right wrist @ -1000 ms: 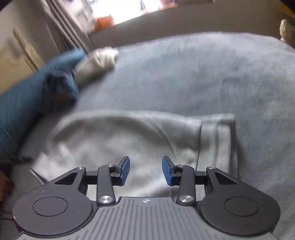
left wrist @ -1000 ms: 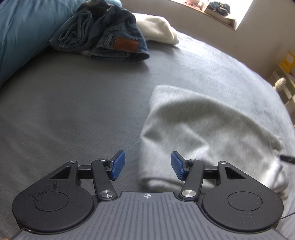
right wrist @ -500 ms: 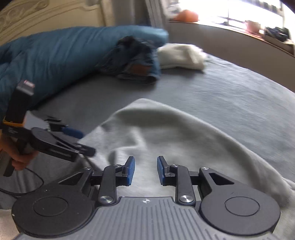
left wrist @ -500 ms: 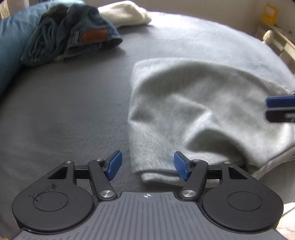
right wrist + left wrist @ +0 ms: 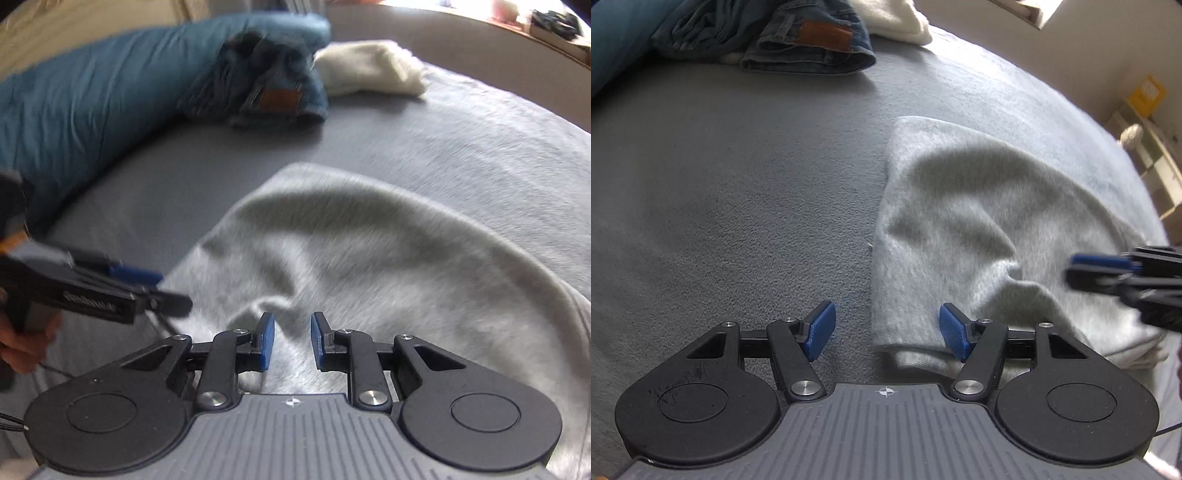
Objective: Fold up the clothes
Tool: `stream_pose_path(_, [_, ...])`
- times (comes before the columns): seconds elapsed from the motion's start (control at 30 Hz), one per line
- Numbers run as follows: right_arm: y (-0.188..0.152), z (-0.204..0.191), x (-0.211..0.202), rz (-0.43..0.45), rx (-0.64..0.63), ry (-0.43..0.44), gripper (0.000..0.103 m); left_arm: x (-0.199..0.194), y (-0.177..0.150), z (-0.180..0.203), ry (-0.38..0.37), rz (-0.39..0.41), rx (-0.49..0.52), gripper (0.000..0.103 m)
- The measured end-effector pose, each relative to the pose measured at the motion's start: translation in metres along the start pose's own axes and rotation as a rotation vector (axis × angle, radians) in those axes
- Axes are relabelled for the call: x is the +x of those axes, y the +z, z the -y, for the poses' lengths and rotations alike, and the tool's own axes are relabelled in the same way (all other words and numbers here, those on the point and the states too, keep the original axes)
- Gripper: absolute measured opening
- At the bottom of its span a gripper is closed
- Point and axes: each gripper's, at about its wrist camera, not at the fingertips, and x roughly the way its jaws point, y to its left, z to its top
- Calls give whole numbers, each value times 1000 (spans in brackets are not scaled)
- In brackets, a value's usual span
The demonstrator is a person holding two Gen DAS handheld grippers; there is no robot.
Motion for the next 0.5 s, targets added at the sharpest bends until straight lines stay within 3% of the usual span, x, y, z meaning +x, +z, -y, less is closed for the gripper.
stream_pose_path(0.13, [5,8,-5,34,64,13,23,2,3,-8,-18,0,-48,62])
stream_pose_path(0.27, [0,0,46,-75,62,12,16,7,3,-9,-23,-9,-65,62])
stream_pose_path(0.37, [-12,-2,72,-80,55,-17,13,7,2,-10,-24,-12,-82,62])
stream_pose_path(0.5, [-1,9,46,-61,159,-13,16,4,1,-16,-47,-4,-112,62])
